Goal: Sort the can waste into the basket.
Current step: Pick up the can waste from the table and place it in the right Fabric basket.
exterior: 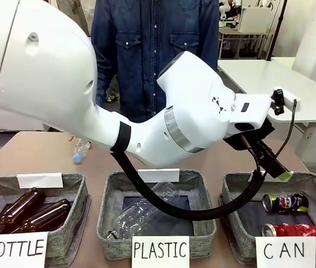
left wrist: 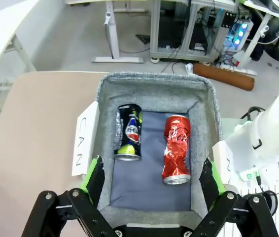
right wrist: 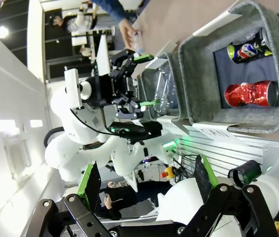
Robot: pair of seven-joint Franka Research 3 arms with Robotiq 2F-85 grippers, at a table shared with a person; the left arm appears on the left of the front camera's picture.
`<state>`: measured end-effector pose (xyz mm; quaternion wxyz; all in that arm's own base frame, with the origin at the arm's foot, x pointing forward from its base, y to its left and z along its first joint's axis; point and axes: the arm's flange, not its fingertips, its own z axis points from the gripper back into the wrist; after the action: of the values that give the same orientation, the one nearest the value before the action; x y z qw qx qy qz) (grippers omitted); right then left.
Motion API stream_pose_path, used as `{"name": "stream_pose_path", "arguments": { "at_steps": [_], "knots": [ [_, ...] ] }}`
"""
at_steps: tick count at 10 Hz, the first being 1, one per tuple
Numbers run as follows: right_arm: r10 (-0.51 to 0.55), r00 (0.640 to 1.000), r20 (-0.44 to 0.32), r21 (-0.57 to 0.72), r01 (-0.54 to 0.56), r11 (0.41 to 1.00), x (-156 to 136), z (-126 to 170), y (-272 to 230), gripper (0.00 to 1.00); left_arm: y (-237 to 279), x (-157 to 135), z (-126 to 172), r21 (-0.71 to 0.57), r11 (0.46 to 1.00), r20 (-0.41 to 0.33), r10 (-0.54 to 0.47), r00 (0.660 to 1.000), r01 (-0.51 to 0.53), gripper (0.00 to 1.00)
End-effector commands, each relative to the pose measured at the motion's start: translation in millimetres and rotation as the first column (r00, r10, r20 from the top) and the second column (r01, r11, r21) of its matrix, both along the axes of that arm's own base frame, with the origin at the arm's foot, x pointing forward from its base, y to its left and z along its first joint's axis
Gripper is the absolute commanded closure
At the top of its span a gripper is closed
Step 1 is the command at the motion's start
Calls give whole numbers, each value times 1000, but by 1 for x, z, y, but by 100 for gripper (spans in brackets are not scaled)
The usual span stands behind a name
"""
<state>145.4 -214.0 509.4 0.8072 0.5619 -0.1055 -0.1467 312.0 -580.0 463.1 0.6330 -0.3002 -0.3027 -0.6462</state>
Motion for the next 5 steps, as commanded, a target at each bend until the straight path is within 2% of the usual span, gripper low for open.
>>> {"name": "stream_pose_path", "arguments": {
  "at_steps": [1,3,5],
  "knots": [
    [15,1000,14,1,-15,1000,0,3,-1,0,13,5,4,-13,1000,-6,-6,1000,6,0],
    [0,1000,0,0,0,1000,0,0,0,0,32,11,19,139,990,-79,14,997,-3,0],
    [92,995,-27,37,-91,995,29,-2,13,0,88,7,58,250,968,-151,32,988,6,0]
  ]
}}
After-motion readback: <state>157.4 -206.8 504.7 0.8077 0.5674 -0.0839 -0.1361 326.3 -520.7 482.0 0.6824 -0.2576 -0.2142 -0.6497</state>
